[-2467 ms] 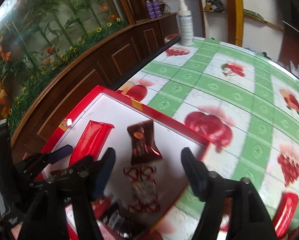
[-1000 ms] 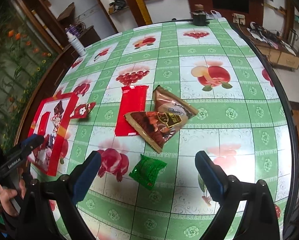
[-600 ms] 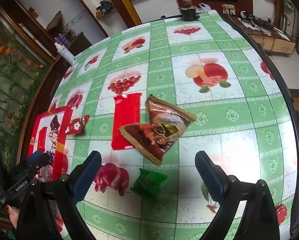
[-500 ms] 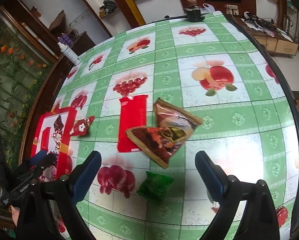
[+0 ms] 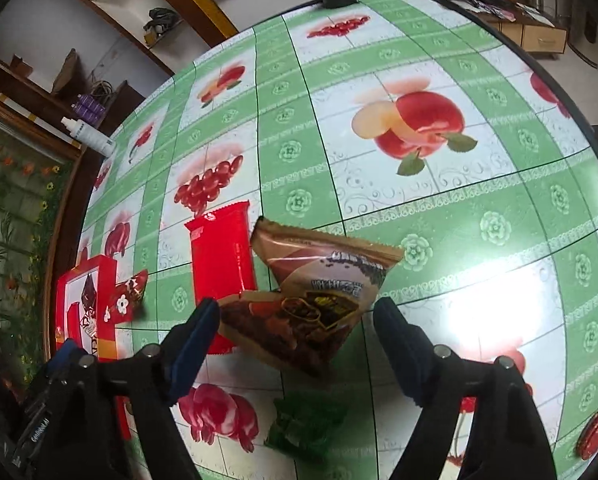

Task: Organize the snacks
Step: 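Grasp brown triangular pouch with right tool while left tool grasps red flowered gold-lettered pack, then lift brown triangular pouch with right tool while left tool lifts red flowered pack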

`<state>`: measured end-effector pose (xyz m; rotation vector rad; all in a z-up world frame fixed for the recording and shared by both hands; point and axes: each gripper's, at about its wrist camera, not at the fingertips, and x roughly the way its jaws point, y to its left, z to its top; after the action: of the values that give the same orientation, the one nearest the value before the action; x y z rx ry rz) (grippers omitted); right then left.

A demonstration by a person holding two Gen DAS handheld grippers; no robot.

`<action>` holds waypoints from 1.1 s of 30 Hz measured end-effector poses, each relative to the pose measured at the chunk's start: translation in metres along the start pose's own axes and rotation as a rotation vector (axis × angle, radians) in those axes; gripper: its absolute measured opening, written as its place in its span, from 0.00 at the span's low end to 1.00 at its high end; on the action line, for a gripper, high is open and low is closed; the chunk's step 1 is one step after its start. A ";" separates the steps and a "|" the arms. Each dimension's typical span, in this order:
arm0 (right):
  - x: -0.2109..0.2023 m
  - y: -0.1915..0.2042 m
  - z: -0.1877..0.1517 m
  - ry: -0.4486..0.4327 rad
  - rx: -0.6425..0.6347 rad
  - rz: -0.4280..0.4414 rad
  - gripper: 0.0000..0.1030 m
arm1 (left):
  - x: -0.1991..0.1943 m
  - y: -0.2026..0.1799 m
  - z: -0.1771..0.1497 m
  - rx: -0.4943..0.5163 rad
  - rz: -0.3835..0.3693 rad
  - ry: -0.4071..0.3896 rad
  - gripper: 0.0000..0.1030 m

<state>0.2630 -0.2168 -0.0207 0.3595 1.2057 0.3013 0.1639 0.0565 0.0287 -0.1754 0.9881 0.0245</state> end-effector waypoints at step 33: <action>0.001 0.011 0.006 -0.009 -0.066 -0.057 0.74 | 0.086 -0.018 0.020 0.065 -0.003 0.134 0.44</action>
<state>0.2688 -0.2067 -0.0153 0.2681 1.1918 0.2889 0.2294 0.0372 -0.0297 -0.1197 1.1205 -0.0228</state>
